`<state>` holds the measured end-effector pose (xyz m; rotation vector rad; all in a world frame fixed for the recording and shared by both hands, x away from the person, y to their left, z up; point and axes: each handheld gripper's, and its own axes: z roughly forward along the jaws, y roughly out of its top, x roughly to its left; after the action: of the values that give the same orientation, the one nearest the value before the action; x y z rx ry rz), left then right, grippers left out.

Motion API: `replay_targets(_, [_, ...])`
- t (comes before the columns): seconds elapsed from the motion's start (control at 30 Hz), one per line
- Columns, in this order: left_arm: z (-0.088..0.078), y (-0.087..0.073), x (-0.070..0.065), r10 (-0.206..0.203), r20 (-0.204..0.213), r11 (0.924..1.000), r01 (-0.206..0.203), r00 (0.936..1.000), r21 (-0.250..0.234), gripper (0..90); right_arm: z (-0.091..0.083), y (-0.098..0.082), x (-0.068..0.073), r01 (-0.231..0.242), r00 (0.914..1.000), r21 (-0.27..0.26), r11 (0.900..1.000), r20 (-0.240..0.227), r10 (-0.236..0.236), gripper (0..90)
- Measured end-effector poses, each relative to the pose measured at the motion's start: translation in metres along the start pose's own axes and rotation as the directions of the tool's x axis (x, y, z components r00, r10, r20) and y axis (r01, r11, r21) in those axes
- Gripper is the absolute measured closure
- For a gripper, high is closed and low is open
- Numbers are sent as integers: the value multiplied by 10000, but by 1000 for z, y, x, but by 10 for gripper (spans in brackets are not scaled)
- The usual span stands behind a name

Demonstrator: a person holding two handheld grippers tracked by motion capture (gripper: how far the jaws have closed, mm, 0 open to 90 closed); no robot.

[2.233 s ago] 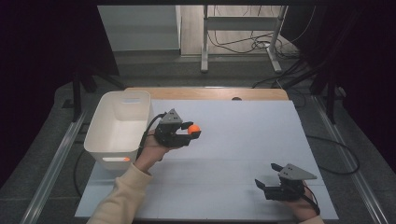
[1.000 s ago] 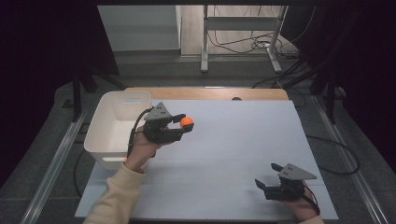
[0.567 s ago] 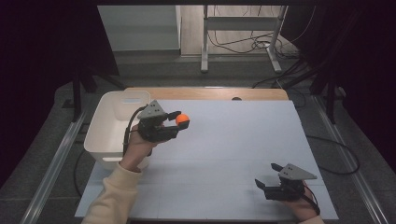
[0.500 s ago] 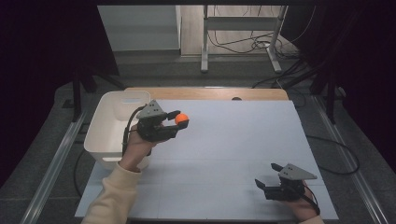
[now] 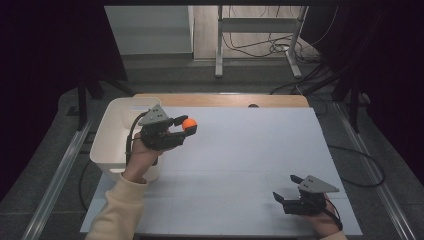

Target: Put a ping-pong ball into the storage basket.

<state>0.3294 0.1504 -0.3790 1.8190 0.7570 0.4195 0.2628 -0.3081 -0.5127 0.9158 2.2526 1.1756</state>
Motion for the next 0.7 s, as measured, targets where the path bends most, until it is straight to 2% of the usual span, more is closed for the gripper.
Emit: replay_targets(0.7, [-15, 0, 12, -274, -428, 9991, 260, 9987, -341, 502, 0, 0, 0, 22, 10000, 0, 10000, 8, -22, 129])
